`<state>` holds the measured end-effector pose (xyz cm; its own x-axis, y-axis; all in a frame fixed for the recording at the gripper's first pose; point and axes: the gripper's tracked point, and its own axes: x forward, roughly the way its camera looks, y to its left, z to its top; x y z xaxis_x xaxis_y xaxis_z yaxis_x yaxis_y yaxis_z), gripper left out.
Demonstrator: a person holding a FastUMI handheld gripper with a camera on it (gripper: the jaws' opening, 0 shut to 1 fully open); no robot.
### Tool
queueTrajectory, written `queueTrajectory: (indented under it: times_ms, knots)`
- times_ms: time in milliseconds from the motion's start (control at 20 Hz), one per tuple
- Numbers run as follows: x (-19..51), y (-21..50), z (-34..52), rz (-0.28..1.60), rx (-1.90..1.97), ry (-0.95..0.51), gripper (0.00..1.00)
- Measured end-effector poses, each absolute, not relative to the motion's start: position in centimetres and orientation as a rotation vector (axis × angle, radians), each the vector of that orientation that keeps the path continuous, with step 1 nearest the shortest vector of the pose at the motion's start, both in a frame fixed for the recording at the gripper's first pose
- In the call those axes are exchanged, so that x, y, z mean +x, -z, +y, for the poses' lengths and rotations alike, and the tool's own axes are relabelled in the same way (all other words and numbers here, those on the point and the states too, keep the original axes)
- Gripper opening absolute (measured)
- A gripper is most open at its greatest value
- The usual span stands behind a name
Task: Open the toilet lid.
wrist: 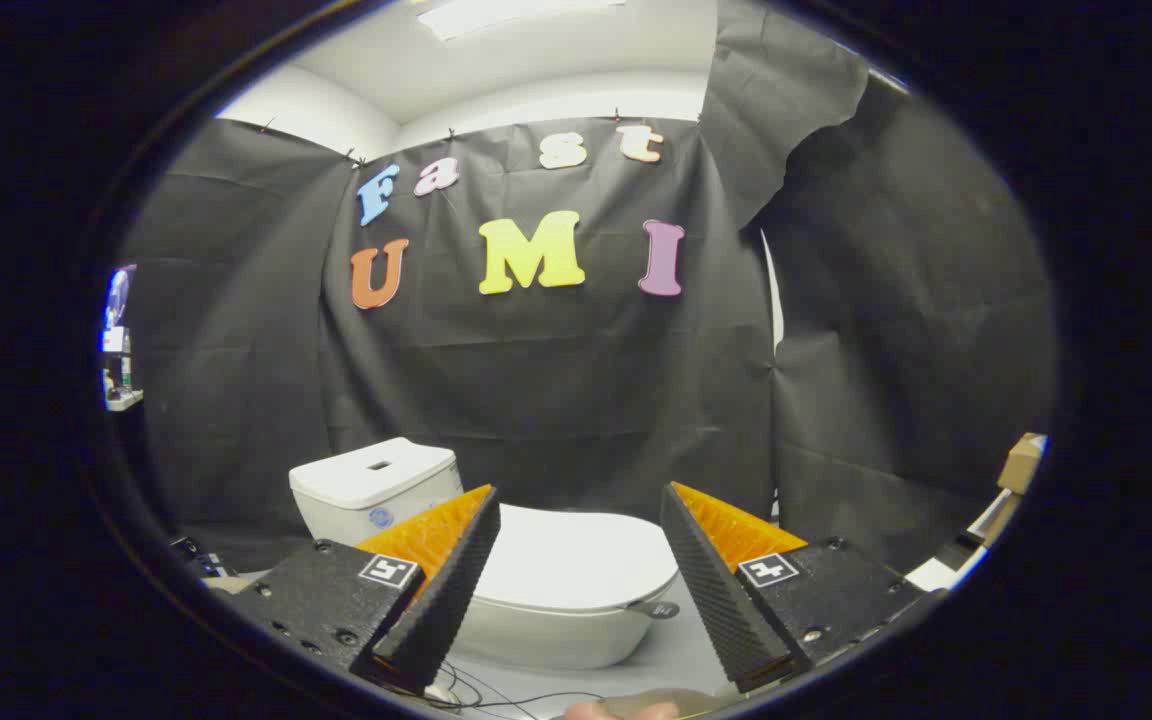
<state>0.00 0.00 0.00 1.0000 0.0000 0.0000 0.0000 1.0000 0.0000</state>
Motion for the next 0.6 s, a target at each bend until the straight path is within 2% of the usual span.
queueTrajectory:
  times_ms: [600]
  knots:
    - [-0.1,-0.5,0.8,-0.051,-0.062,-0.002,1.0]
